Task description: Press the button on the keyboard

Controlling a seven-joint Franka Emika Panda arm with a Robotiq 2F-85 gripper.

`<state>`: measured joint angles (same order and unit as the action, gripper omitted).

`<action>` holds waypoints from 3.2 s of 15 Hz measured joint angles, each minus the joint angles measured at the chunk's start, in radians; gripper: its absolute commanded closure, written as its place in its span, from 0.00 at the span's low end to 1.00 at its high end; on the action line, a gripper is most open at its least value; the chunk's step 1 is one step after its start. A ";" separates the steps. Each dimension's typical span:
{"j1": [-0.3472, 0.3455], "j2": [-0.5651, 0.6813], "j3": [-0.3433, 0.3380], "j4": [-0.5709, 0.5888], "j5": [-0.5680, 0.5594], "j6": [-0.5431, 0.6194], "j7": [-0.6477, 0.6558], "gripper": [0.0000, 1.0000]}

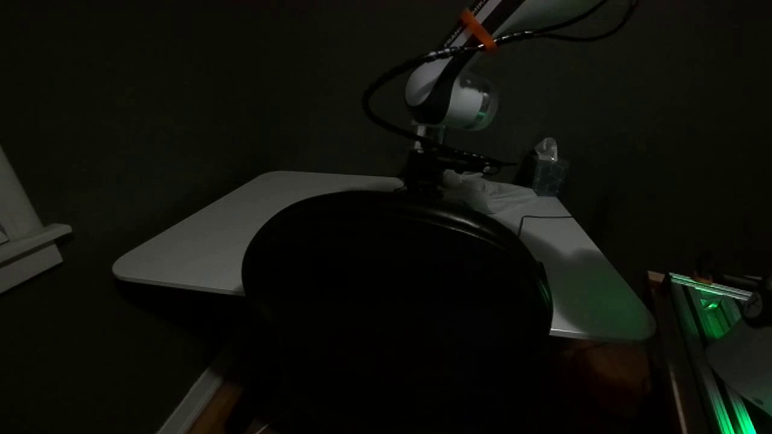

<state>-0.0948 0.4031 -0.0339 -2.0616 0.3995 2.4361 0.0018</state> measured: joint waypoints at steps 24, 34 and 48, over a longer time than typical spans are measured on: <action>-0.035 0.234 0.023 0.198 0.061 0.008 0.217 1.00; -0.041 0.255 0.029 0.221 0.068 0.001 0.247 1.00; -0.036 0.238 0.042 0.246 0.068 -0.003 0.254 1.00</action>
<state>-0.1309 0.6409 0.0084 -1.8155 0.4676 2.4332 0.2560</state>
